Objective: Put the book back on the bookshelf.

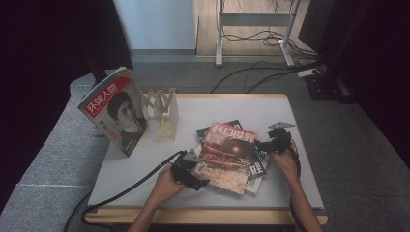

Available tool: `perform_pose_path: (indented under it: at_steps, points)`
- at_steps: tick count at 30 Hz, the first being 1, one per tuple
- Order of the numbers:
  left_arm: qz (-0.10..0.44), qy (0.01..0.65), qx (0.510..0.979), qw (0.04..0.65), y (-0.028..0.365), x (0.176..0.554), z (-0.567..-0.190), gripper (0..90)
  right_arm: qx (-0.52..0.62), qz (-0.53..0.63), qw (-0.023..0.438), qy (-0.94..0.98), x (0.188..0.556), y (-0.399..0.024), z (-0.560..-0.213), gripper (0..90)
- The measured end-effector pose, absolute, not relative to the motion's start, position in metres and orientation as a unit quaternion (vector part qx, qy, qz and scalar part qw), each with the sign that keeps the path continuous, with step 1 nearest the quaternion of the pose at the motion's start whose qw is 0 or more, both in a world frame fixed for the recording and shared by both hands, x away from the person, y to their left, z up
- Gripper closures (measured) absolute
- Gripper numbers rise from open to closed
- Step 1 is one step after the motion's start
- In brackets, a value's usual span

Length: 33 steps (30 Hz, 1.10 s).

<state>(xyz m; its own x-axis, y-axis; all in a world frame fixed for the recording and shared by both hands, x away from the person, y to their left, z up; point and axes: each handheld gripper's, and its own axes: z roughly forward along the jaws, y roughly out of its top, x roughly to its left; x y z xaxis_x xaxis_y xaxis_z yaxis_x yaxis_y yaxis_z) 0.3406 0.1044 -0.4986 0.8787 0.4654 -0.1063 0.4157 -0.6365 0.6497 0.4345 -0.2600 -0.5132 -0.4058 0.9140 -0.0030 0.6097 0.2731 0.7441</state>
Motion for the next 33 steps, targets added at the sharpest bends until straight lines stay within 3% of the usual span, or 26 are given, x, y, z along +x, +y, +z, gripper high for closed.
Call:
perform_pose_path:
  at_steps: [10,33]
  points:
    - [0.085,0.282,0.891,0.346,0.131,0.347,-0.495,4.0,0.495,0.347,0.221,0.765,0.437,-0.254,-0.512,8.5]
    - [0.101,0.297,0.88,0.358,0.142,0.346,-0.514,0.3,0.476,0.359,0.205,0.776,0.422,-0.255,-0.509,4.8]
